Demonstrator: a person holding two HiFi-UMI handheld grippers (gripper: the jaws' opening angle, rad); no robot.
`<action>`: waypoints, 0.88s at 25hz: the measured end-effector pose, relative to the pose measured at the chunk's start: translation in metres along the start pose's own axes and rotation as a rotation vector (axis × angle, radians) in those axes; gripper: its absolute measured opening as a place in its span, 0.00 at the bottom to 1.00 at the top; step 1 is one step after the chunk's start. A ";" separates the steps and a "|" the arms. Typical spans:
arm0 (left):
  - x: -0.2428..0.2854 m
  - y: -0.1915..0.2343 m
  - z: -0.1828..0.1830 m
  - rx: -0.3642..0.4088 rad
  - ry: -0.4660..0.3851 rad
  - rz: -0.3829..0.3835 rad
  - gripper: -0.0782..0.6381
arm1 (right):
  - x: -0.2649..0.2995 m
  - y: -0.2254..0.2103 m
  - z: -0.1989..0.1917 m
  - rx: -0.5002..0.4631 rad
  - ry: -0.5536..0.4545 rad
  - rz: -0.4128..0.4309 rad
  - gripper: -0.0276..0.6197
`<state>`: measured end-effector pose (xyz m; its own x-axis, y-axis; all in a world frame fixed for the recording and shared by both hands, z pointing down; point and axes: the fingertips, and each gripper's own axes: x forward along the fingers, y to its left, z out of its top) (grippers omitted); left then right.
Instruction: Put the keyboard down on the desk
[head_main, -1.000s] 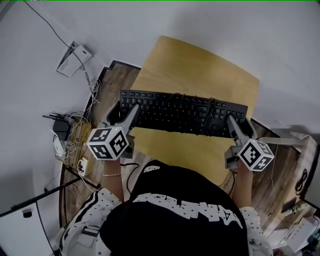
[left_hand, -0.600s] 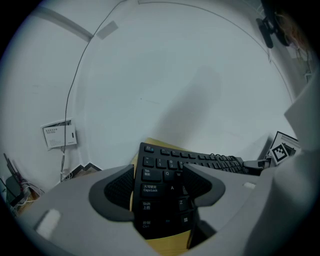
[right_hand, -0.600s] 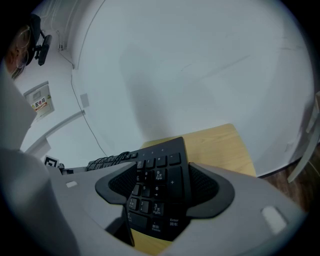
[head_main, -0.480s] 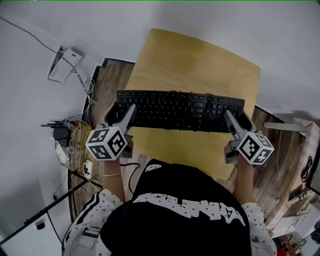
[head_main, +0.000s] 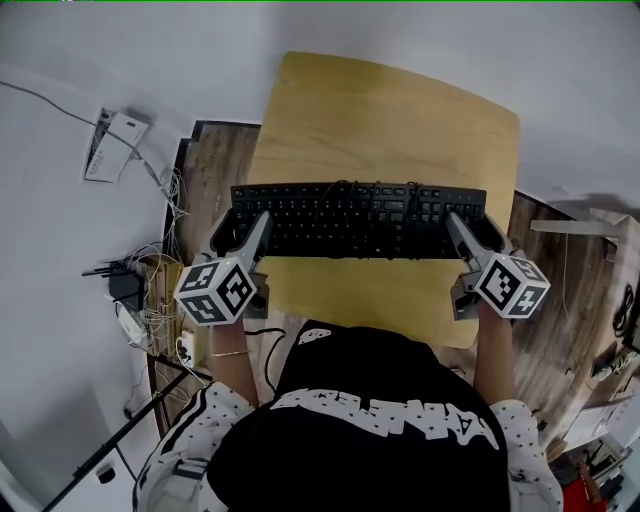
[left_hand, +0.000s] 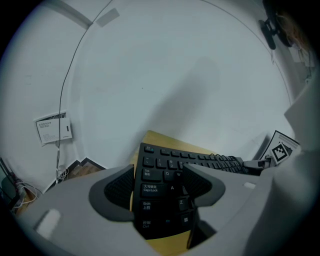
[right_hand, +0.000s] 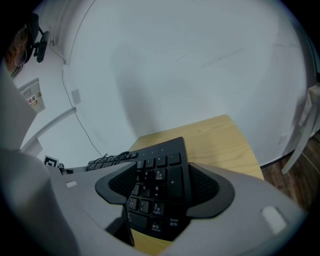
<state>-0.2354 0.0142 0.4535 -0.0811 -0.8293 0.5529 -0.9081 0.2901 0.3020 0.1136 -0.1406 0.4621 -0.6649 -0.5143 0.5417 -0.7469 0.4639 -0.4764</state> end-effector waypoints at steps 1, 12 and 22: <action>0.002 0.001 -0.002 -0.001 0.007 -0.004 0.51 | 0.000 -0.001 -0.002 0.002 0.004 -0.008 0.54; 0.014 0.007 -0.017 -0.008 0.041 -0.016 0.51 | 0.006 -0.009 -0.018 0.003 0.033 -0.054 0.54; 0.023 0.012 -0.027 0.003 0.077 -0.025 0.51 | 0.009 -0.015 -0.035 0.034 0.056 -0.083 0.55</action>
<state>-0.2368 0.0119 0.4908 -0.0265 -0.7969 0.6035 -0.9106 0.2683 0.3144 0.1193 -0.1266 0.4984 -0.6001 -0.5082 0.6177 -0.7997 0.3962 -0.4511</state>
